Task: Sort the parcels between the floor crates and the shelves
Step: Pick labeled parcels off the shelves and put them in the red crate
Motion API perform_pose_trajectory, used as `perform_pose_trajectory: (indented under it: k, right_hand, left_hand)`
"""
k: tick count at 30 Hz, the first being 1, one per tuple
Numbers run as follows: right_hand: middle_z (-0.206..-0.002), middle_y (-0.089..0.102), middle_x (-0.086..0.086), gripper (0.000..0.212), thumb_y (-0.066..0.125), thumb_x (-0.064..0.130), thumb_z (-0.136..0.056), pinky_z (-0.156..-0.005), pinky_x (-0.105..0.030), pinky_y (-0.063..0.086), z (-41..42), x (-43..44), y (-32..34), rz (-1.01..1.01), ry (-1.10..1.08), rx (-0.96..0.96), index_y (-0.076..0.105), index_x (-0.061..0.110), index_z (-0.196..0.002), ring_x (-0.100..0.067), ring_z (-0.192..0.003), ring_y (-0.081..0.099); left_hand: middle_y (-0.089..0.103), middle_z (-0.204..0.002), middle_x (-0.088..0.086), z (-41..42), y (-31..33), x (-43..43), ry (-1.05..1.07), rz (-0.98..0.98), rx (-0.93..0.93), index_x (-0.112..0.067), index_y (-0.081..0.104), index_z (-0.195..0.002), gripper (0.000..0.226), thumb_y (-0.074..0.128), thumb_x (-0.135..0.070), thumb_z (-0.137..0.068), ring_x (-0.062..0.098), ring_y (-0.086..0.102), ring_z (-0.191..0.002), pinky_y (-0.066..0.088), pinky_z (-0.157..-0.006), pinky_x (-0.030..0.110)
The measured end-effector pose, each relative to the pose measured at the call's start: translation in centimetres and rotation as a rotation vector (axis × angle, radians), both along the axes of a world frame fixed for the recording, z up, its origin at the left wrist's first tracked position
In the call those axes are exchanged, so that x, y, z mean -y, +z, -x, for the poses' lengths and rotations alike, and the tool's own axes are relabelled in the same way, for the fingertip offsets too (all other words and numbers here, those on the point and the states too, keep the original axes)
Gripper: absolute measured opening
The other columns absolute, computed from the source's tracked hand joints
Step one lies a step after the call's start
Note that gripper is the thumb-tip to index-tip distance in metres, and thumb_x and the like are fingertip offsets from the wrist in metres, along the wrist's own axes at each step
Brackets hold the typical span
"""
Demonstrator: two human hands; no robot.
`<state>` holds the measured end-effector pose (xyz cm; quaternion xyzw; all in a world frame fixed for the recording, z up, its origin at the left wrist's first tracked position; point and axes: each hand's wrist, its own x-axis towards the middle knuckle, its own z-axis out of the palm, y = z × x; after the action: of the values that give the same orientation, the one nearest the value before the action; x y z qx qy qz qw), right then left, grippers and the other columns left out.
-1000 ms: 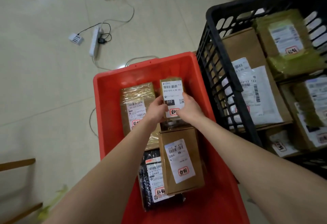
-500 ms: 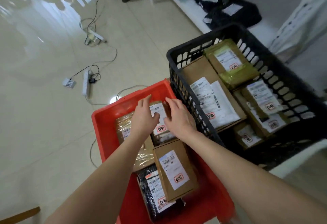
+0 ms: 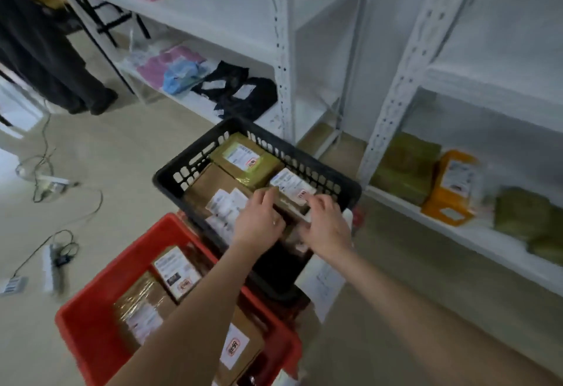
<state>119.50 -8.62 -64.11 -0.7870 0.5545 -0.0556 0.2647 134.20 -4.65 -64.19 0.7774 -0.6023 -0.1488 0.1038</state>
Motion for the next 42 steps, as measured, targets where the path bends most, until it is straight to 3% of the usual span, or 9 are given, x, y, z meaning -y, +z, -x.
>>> perform_pose_trajectory:
  k: [4,10,20,27,34,42]
  right_hand:
    - [-0.141,0.036,-0.003,0.06,0.06,0.032,-0.088,-0.104,-0.034,0.036,11.2,-0.8,0.9,0.01,-0.173,-0.024,0.035,0.022,-0.142,-0.024,-0.128,0.037]
    - [-0.146,0.031,-0.006,0.065,0.062,0.03,-0.087,-0.109,-0.033,0.027,29.2,-4.4,1.6,-0.013,-0.413,-0.031,0.032,0.018,-0.143,-0.025,-0.132,0.033]
    - [-0.144,0.033,-0.005,0.06,0.055,0.033,-0.089,-0.102,-0.037,0.036,56.1,-13.1,1.6,-0.056,-0.776,-0.079,0.031,0.018,-0.142,-0.026,-0.129,0.034]
    - [-0.146,0.033,-0.004,0.06,0.055,0.032,-0.09,-0.105,-0.034,0.031,68.0,-15.8,0.7,-0.083,-0.94,-0.083,0.031,0.019,-0.143,-0.025,-0.13,0.033]
    - [-0.148,0.03,-0.004,0.064,0.058,0.03,-0.09,-0.106,-0.036,0.033,78.4,-13.8,-0.6,-0.068,-1.061,-0.055,0.027,0.021,-0.146,-0.026,-0.134,0.029]
    - [-0.146,0.032,-0.006,0.063,0.057,0.029,-0.088,-0.103,-0.036,0.035,87.4,-8.7,-6.6,-0.11,-1.062,-0.071,0.029,0.023,-0.144,-0.027,-0.13,0.033]
  left_hand:
    - [0.032,-0.145,0.002,10.5,0.5,1.2,-0.189,-0.039,-0.023,-0.022,0.028,-0.145,0.064,0.054,-0.03,-0.088,0.024,0.044,-0.125,0.051,-0.078,0.037]
    - [0.035,-0.142,0.005,28.2,1.2,0.6,-0.419,-0.105,-0.037,-0.019,0.029,-0.144,0.068,0.059,-0.028,-0.083,0.027,0.04,-0.129,0.045,-0.096,0.039]
    - [0.03,-0.148,0.002,55.7,2.6,-3.5,-0.708,-0.146,-0.029,-0.022,0.02,-0.148,0.073,0.058,-0.028,-0.086,0.025,0.041,-0.129,0.044,-0.095,0.038]
    - [0.029,-0.148,0.005,69.0,1.6,-4.3,-0.898,-0.204,-0.036,-0.017,0.023,-0.148,0.069,0.055,-0.023,-0.087,0.025,0.032,-0.134,0.034,-0.108,0.038]
    - [0.029,-0.148,-0.002,80.1,-1.2,-1.7,-0.994,-0.213,0.038,-0.025,0.022,-0.147,0.07,0.055,-0.029,-0.085,0.022,0.04,-0.13,0.045,-0.095,0.038]
    - [0.027,-0.15,0.0,88.6,-7.1,3.0,-0.983,-0.316,0.104,-0.022,0.019,-0.149,0.072,0.056,-0.03,-0.087,0.021,0.032,-0.135,0.041,-0.099,0.037]
